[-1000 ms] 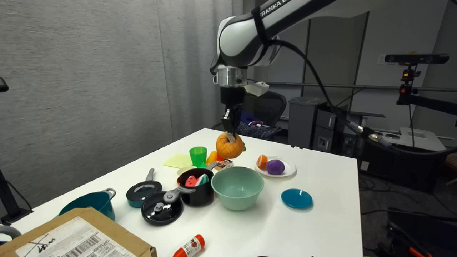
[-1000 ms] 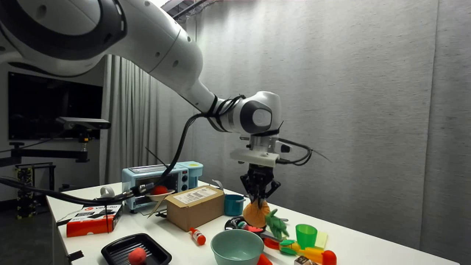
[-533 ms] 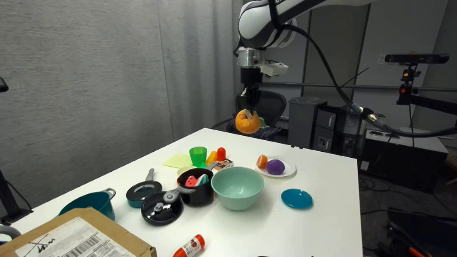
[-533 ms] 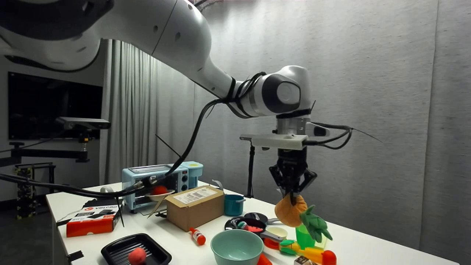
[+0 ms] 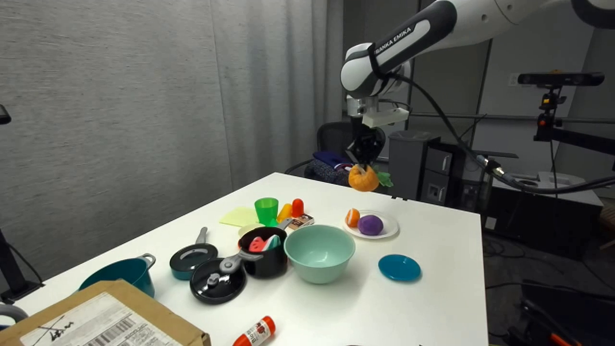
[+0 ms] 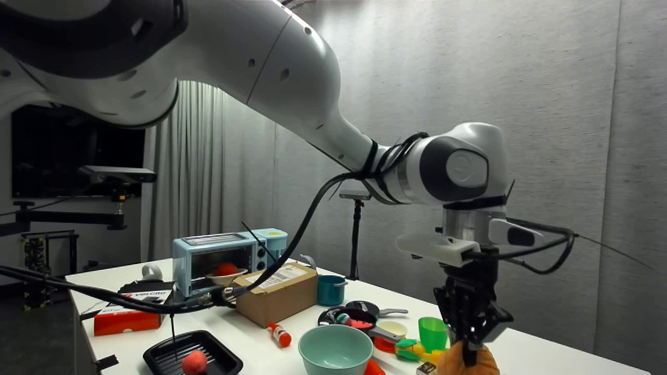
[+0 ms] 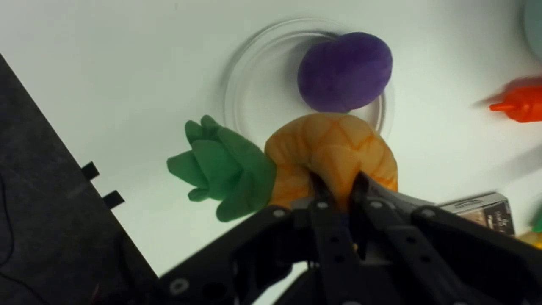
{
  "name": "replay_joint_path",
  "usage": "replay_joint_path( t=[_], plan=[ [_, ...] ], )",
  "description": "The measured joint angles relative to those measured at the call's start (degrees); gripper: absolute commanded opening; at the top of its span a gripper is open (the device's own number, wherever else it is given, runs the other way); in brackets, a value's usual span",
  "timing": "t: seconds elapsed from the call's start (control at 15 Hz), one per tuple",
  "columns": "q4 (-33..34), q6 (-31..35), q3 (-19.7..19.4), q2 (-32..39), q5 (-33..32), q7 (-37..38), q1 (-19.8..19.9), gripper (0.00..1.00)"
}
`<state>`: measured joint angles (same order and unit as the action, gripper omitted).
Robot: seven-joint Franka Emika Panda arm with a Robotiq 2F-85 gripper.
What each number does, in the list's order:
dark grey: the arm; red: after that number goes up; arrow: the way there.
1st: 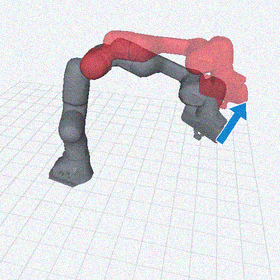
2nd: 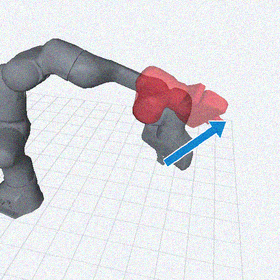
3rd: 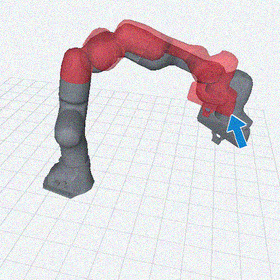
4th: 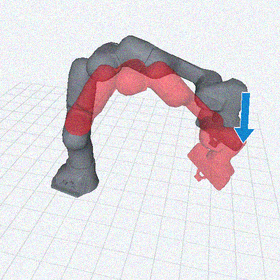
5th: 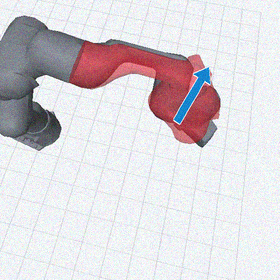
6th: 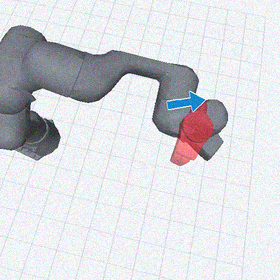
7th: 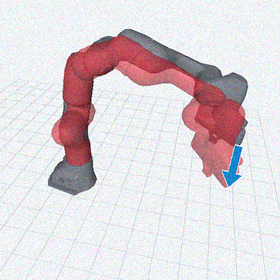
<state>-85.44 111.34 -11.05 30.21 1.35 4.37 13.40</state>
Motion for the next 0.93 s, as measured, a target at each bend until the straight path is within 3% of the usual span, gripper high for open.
replay_joint_path(
  t=[0.67, 0.73, 0.8, 0.93],
  plan=[
    [-0.4, 4.6, -0.5, 8.7, 0.0, 14.5, -0.8, 0.03],
    [-0.4, 5.2, -0.5, 9.0, 0.0, 15.7, -1.1, 0.36],
    [-0.4, 5.7, -0.5, 9.2, 0.0, 16.8, -1.5, 0.38],
    [-0.4, 5.8, -0.5, 9.4, 0.0, 18.6, -2.2, 0.53]
  ],
)
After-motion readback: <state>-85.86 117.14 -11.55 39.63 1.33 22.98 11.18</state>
